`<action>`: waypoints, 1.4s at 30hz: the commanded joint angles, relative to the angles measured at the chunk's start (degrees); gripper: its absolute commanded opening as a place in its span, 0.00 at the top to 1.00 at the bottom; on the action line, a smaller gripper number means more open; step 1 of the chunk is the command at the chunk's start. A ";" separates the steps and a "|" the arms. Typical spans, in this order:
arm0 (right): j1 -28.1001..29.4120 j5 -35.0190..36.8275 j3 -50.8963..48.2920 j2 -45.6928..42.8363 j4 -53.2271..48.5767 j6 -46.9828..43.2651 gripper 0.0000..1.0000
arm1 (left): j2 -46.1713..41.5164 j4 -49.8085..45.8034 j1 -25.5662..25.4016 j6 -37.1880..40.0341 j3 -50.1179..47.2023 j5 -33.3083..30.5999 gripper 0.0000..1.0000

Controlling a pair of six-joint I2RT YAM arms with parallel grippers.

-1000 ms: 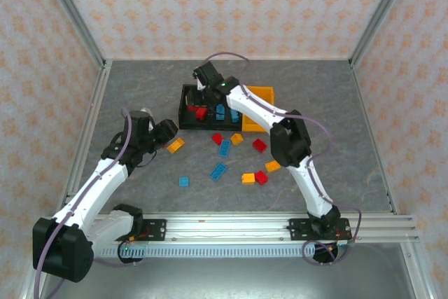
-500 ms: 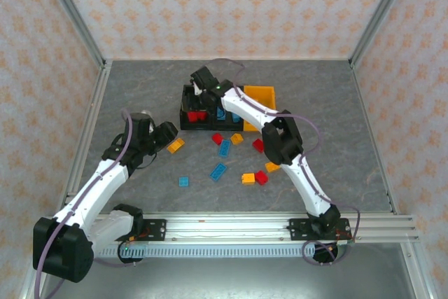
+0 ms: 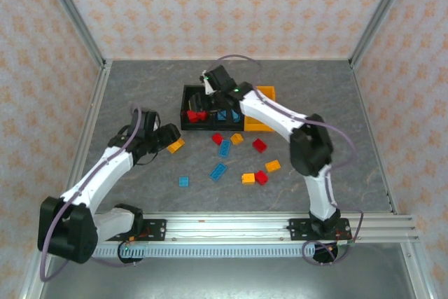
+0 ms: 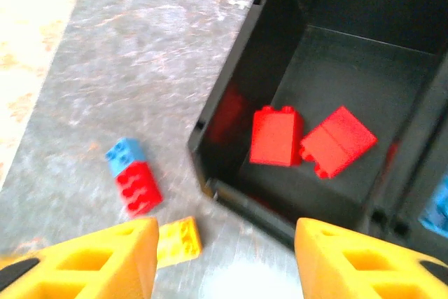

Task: Sort the legos into containers by color
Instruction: Place the lego in the container, then move the lego to the middle-left of the table.

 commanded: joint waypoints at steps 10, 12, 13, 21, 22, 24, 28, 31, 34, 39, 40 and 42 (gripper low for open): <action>0.10 -9.81 -45.63 -36.68 15.25 -5.28 0.40 | 17.75 -17.35 0.23 26.29 17.22 -8.69 0.38; 0.10 -11.07 -49.88 -40.79 16.11 -4.52 0.38 | 19.70 -16.93 -0.16 27.64 18.01 -8.49 0.37; 0.10 -11.14 -51.71 -42.70 16.55 -3.93 0.37 | 20.89 -16.54 -0.62 27.94 18.40 -8.68 0.37; 0.10 -9.04 -55.91 -46.55 16.66 -1.69 0.37 | 27.14 -13.58 -5.96 28.23 19.78 -11.74 0.36; 0.10 -9.08 -55.99 -46.50 16.64 -1.66 0.37 | 27.80 -13.12 -6.29 28.07 19.58 -11.93 0.36; 0.10 -9.23 -55.99 -46.56 16.77 -1.44 0.37 | 28.67 -13.08 -6.79 27.88 19.26 -13.01 0.36; 0.10 -10.21 -55.97 -46.56 17.08 -1.06 0.37 | 29.65 -12.48 -7.23 27.62 18.46 -14.61 0.36; 0.12 -10.57 -55.99 -46.51 17.30 -0.99 0.38 | 30.58 -12.12 -8.05 27.69 17.78 -15.72 0.36; 0.10 -10.40 -55.99 -46.50 17.41 -0.79 0.38 | 31.36 -11.78 -9.03 27.61 16.91 -14.66 0.36; 0.10 -10.49 -55.77 -45.97 17.62 -0.85 0.38 | 31.50 -11.61 -10.63 27.19 14.93 -13.32 0.36; 0.10 -10.49 -55.65 -45.64 17.54 -0.90 0.38 | 31.44 -11.63 -10.82 27.02 14.49 -13.45 0.37; 0.10 -10.40 -55.39 -45.16 17.44 -0.90 0.38 | 31.17 -11.68 -11.09 26.66 13.90 -13.35 0.40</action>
